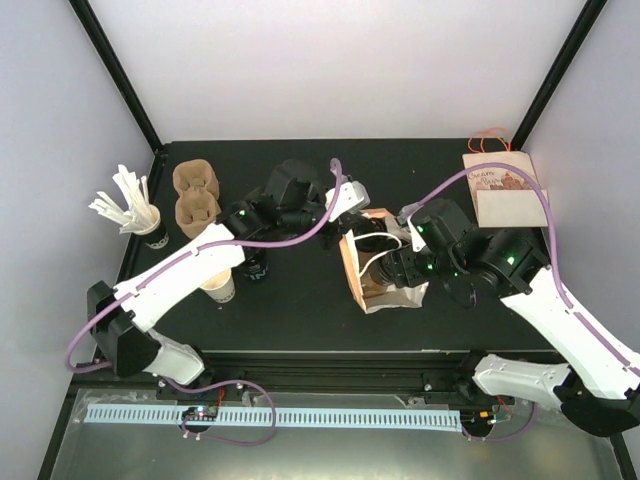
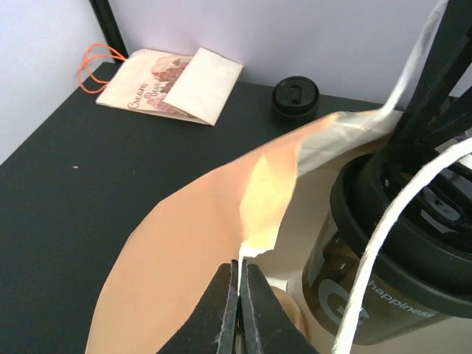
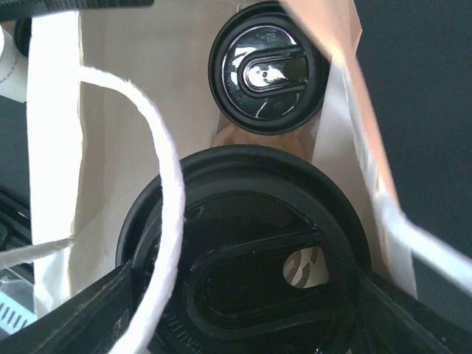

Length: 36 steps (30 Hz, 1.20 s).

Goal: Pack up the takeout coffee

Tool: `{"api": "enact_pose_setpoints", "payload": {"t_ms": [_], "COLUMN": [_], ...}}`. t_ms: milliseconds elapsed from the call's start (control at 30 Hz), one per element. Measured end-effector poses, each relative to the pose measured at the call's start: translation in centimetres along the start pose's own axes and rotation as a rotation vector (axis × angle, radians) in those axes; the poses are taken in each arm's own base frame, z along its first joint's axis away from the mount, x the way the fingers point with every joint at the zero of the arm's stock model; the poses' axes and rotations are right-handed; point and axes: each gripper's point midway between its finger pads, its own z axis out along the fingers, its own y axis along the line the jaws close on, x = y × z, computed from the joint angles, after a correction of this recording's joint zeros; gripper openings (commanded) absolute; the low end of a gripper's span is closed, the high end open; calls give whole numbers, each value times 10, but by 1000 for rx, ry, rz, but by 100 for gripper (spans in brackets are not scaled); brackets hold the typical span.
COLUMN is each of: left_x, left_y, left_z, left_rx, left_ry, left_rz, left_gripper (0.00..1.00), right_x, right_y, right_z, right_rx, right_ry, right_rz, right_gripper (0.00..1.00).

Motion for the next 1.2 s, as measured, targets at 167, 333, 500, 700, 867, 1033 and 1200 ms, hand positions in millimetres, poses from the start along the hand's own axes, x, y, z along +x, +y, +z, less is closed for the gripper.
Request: {"api": "enact_pose_setpoints", "payload": {"t_ms": [167,333,500,700,867,1033,1200], "left_x": [7,8,8,8,3,2,2], "left_y": [2,8,11,12,16,20,20], "left_z": [-8,-10,-9,-8,0,7,7], "left_rx": [-59,-98,-111,-112,-108,-106,-106], "left_ry": [-62,-72,-82,-90,-72,-62,-62], "left_rz": [-20,-35,-68,-96,-117,-130,-137], "left_gripper": [2,2,2,2,2,2,2], "right_x": [6,8,8,4,4,4,23], "right_y": [-1,8,13,7,9,9,0], "right_z": [9,17,27,45,48,51,64], "right_rx": [-4,-21,-6,75,105,122,153], "right_ry": [-22,-13,3,26,19,23,44], "right_rz": [-36,-58,-81,-97,-125,-112,-79], "right_gripper": [57,57,57,57,57,57,58]}}
